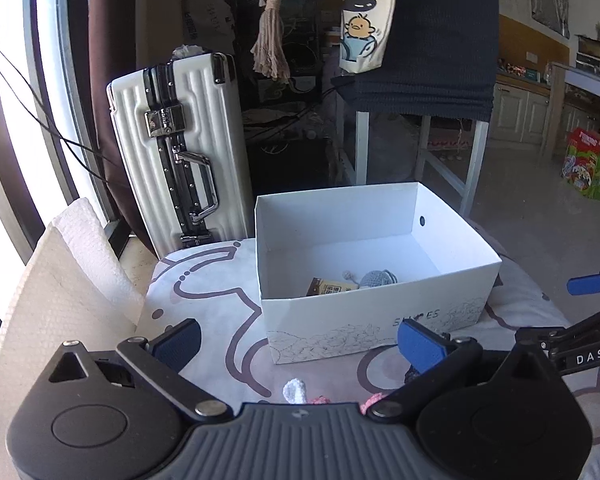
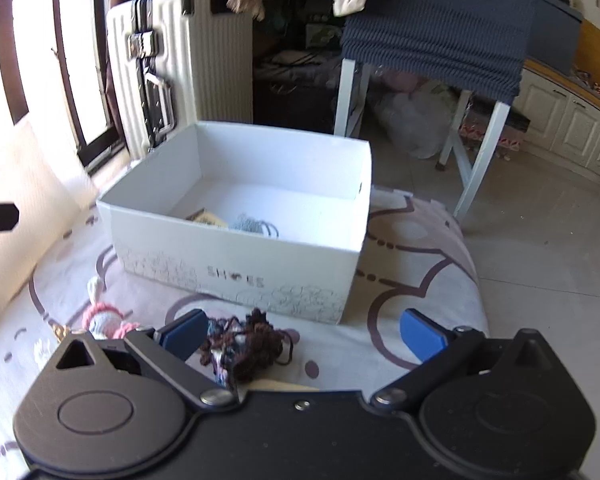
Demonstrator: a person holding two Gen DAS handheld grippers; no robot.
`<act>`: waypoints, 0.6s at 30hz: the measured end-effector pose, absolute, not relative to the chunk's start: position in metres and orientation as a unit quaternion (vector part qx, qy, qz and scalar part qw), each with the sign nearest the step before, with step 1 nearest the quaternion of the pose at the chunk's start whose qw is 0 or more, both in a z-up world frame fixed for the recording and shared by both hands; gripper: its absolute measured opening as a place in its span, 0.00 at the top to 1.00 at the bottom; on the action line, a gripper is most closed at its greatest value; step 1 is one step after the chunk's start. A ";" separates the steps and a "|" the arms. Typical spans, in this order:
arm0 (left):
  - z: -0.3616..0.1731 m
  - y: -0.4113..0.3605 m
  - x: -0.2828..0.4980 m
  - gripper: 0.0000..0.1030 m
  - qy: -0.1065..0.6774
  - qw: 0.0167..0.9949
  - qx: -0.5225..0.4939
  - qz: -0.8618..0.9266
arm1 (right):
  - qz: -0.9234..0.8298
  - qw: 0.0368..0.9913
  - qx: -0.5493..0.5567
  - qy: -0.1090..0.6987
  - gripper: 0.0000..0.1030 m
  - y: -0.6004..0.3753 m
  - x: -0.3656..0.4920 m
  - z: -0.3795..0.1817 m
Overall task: Organize objects
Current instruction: 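Withdraw both grippers back from the box toward the remaining items, then grasp the blue floral pouch with the left gripper while the right gripper grasps the rope knot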
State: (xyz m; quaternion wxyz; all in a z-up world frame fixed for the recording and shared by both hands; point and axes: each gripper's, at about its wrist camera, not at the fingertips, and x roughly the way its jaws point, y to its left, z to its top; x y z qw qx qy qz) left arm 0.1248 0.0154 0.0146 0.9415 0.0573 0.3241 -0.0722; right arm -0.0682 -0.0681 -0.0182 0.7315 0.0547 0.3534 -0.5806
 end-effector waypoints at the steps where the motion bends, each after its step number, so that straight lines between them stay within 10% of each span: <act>1: 0.011 0.012 0.125 0.00 0.330 0.939 0.069 -0.076 | -0.576 0.731 0.053 0.362 0.00 -0.070 -0.067 -0.023; 18: -0.048 -0.027 0.135 0.02 0.435 0.865 0.167 -0.184 | -0.375 0.745 -0.025 0.551 0.00 -0.056 -0.024 -0.102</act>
